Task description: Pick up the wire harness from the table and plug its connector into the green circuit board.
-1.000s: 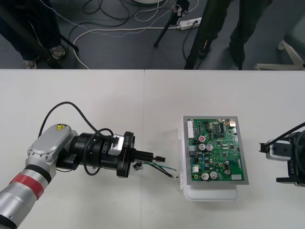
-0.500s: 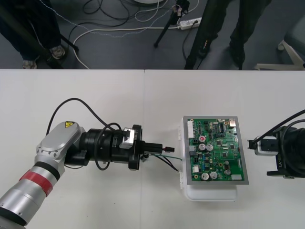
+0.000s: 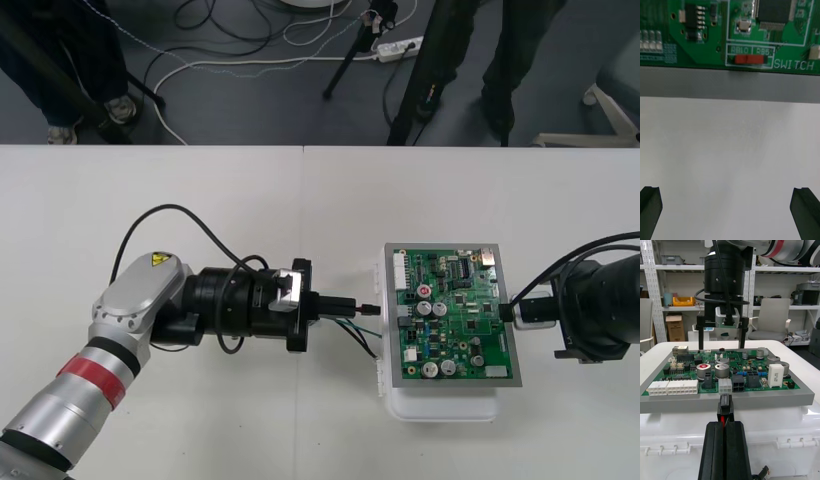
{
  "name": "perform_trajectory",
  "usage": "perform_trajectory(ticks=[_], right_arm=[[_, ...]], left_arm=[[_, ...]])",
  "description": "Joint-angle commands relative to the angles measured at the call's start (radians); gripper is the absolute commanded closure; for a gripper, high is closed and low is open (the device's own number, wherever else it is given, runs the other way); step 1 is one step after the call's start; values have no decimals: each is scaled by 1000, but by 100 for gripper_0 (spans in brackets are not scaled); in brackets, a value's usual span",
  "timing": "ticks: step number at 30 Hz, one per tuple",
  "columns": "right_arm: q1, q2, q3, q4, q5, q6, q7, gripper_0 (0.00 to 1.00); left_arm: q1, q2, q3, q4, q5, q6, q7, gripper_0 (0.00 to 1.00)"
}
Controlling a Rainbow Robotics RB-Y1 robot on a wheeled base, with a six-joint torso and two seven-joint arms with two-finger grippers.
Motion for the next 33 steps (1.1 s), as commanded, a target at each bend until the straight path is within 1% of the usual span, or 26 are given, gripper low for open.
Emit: perform_trajectory(ticks=[1, 8, 19, 33], right_arm=[[-42, 28, 19, -3, 12, -3, 5, 0], [-63, 79, 19, -3, 6, -83, -13, 0], [-91, 114, 42, -1, 75, -83, -32, 0], [-99, 161, 42, -1, 63, -83, -72, 0]], left_arm=[[-37, -31, -25, -40, -16, 30, -84, 100], [-37, -54, -34, -40, -21, 30, -95, 100], [-34, -64, -34, -40, -38, 29, -104, 100], [-36, -64, -37, -40, -42, 30, -109, 100]])
